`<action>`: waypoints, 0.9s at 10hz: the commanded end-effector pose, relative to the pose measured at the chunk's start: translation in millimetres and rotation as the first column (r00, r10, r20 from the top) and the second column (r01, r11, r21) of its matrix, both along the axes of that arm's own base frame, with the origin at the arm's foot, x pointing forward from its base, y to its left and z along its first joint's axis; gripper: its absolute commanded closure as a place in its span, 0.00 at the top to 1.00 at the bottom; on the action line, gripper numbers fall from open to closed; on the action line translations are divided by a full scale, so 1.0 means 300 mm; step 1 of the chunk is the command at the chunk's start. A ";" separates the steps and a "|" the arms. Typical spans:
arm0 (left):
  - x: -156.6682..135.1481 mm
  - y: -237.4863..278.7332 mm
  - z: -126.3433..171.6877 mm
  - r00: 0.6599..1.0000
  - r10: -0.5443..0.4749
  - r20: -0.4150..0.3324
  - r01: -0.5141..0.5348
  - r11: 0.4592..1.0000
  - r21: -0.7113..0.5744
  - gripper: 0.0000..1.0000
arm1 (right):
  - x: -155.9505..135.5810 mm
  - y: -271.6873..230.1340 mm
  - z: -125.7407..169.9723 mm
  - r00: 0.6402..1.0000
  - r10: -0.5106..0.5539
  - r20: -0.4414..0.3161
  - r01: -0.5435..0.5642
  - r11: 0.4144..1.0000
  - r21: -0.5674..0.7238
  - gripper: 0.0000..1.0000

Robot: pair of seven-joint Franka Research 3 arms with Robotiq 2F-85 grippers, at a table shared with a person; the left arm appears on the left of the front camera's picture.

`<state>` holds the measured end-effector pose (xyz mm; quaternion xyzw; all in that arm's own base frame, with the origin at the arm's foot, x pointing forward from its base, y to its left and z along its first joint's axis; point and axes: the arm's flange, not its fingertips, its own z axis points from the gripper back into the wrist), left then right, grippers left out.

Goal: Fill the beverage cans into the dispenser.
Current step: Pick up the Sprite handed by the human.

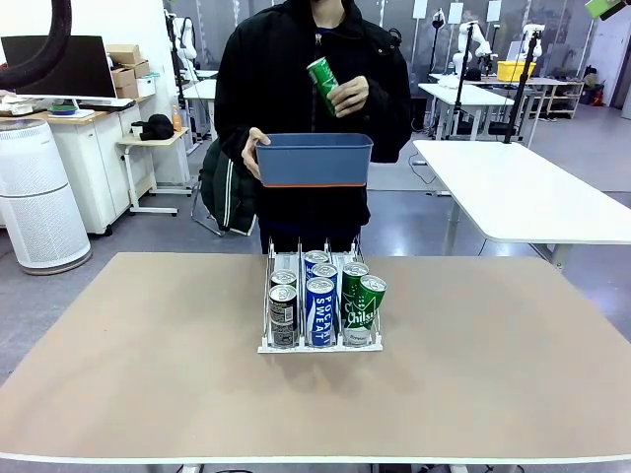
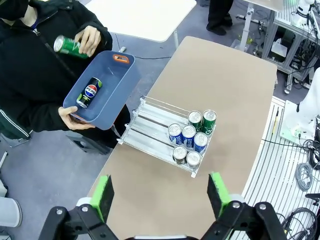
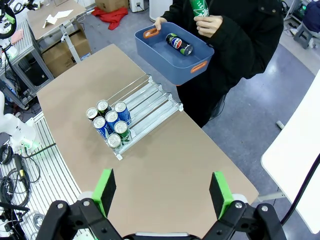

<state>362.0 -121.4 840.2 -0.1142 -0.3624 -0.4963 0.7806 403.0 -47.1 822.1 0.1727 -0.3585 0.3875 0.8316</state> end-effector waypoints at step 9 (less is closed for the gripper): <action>-0.004 -0.002 0.000 1.000 -0.001 -0.004 0.001 1.000 -0.009 1.00 | -0.002 0.002 -0.002 1.000 0.002 -0.001 -0.002 1.000 0.002 1.00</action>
